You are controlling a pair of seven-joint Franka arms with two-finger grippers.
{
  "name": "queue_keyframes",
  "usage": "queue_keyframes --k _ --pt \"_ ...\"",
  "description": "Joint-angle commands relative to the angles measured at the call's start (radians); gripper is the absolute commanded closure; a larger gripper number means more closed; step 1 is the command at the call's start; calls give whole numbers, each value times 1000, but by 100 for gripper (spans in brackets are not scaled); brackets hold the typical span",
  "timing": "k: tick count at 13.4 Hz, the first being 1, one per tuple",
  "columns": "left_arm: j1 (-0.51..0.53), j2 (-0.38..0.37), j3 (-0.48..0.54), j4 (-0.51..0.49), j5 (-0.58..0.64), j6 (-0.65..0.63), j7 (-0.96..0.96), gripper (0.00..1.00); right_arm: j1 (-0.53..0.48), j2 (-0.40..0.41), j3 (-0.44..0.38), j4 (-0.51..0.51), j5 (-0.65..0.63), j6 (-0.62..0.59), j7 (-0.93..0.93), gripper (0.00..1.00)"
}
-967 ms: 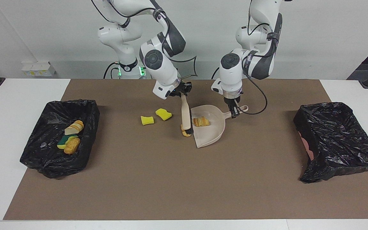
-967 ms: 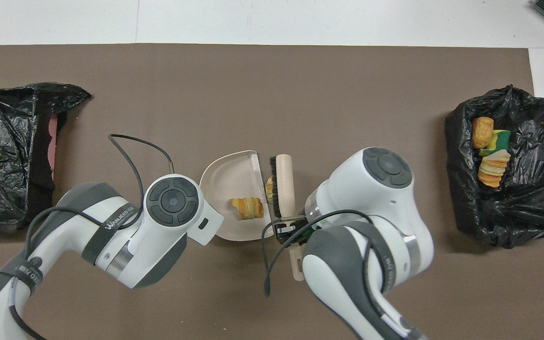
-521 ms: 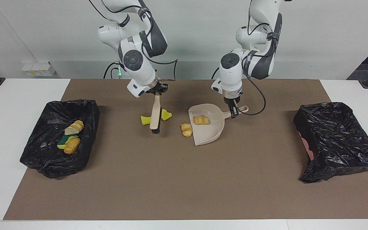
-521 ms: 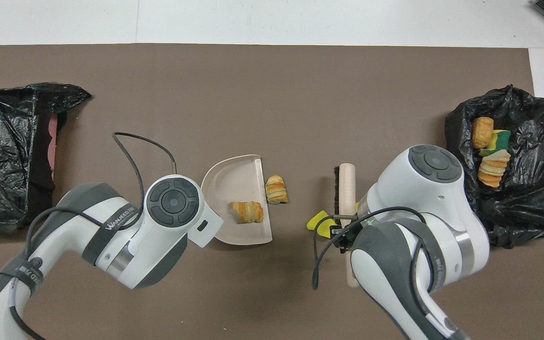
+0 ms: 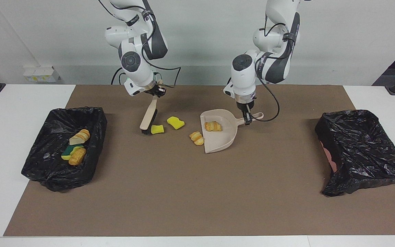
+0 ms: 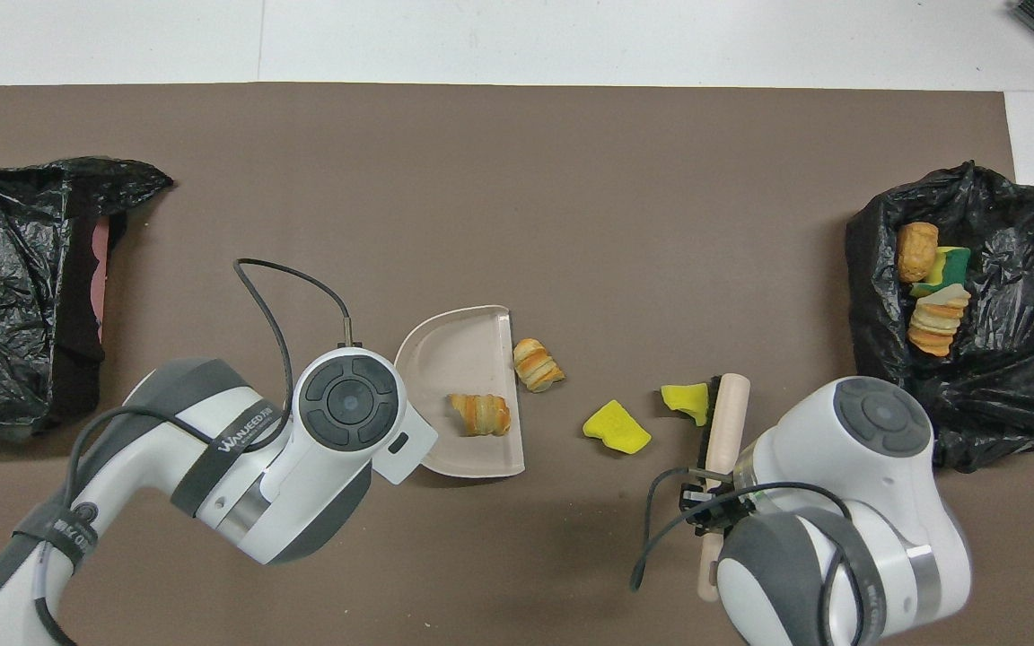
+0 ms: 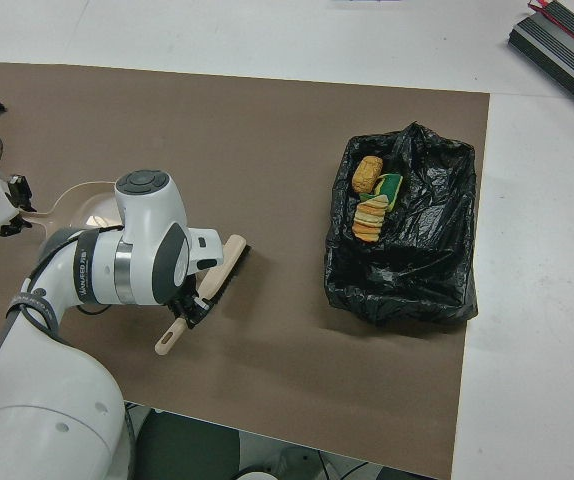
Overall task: Sweep and dump trash in bin
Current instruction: 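Sweep the yellow sponge and scraps into the dustpan with the right gripper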
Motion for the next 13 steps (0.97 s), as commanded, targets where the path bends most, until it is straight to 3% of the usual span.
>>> queue_keyframes --k 1,6,11,13 --pt "-11 -40 8 -44 -12 12 25 100 79 -44 11 -85 -13 92 134 100" --pt "-6 -39 8 -44 -12 15 30 100 173 68 16 -34 9 193 137 100" --pt "0 -39 8 -44 -12 15 33 100 264 286 17 193 42 226 101 100" --pt "0 -39 8 -44 -12 14 33 100 272 366 33 310 90 221 7 100"
